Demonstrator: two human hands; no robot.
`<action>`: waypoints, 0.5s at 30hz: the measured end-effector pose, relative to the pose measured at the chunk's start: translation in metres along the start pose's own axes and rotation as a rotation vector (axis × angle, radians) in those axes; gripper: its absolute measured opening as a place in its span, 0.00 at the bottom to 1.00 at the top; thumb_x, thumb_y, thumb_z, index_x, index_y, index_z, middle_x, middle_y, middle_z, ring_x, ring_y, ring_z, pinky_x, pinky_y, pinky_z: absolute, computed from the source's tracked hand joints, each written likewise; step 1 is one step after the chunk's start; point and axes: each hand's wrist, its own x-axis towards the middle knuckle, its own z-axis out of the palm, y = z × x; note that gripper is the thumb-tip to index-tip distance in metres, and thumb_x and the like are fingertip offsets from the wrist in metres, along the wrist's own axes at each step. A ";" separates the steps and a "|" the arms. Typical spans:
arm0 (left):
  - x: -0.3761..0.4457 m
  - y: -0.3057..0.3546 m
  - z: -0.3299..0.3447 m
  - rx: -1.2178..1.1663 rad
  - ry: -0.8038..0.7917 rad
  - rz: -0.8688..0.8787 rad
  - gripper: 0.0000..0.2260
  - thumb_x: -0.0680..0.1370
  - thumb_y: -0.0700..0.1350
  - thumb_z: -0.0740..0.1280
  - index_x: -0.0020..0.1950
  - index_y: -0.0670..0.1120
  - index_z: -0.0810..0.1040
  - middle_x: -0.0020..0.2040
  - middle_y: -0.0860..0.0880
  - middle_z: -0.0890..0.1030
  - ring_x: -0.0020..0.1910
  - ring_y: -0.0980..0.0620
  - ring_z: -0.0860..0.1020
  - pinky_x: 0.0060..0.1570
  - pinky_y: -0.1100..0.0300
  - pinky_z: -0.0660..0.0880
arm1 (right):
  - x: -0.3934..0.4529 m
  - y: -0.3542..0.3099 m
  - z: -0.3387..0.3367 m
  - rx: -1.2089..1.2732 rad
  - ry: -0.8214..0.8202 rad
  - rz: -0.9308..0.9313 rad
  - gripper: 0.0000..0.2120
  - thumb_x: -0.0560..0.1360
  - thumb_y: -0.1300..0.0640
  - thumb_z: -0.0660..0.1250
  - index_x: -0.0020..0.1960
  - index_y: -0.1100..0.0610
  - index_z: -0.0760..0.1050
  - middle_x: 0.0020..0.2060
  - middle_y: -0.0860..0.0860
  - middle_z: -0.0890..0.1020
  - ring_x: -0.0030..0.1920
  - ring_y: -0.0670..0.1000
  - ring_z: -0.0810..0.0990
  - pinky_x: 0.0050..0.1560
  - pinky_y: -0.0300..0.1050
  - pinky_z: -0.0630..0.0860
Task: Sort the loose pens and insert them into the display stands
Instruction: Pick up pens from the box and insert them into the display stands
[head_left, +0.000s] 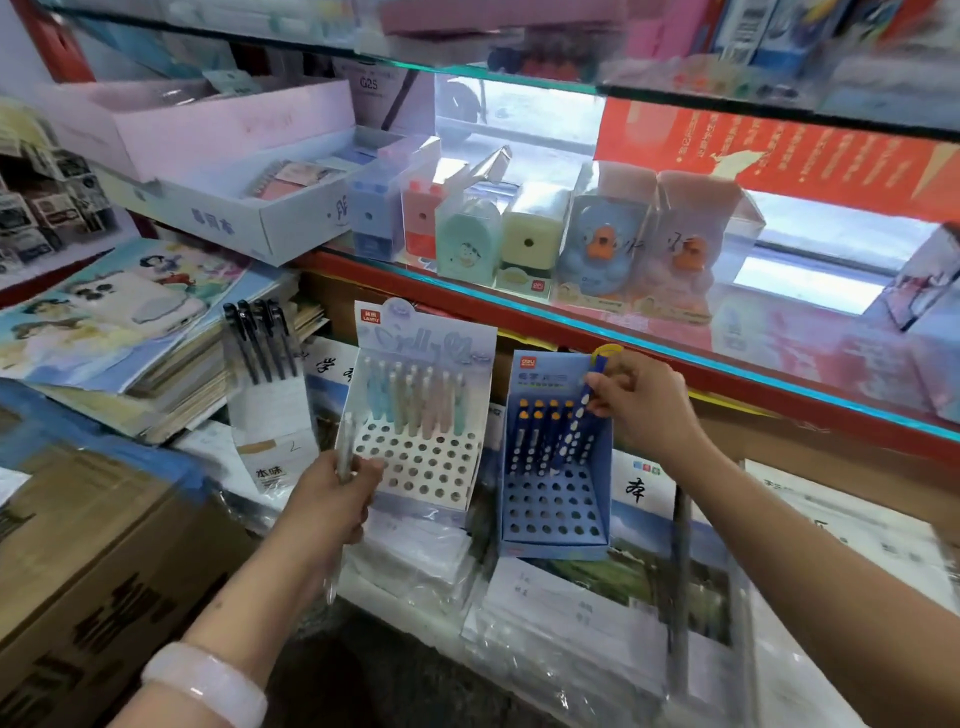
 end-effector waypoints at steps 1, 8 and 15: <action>0.001 0.001 0.002 -0.014 0.003 0.000 0.05 0.79 0.41 0.61 0.44 0.43 0.69 0.32 0.46 0.69 0.27 0.53 0.64 0.27 0.61 0.63 | -0.002 0.007 -0.004 -0.050 0.026 -0.022 0.10 0.75 0.59 0.67 0.36 0.53 0.71 0.33 0.52 0.82 0.33 0.48 0.81 0.38 0.41 0.80; 0.003 0.007 0.016 -0.199 -0.029 -0.015 0.07 0.80 0.37 0.56 0.45 0.42 0.72 0.35 0.44 0.74 0.29 0.52 0.67 0.28 0.62 0.65 | -0.009 0.033 0.004 -0.225 0.033 -0.092 0.07 0.77 0.57 0.64 0.53 0.59 0.74 0.44 0.57 0.83 0.43 0.56 0.82 0.44 0.54 0.79; -0.004 0.008 0.016 -0.152 -0.098 0.021 0.09 0.81 0.41 0.57 0.52 0.47 0.76 0.35 0.46 0.76 0.27 0.52 0.68 0.23 0.64 0.67 | -0.013 0.044 0.017 -0.309 -0.029 -0.128 0.10 0.79 0.57 0.62 0.58 0.59 0.73 0.48 0.56 0.83 0.45 0.56 0.81 0.46 0.52 0.77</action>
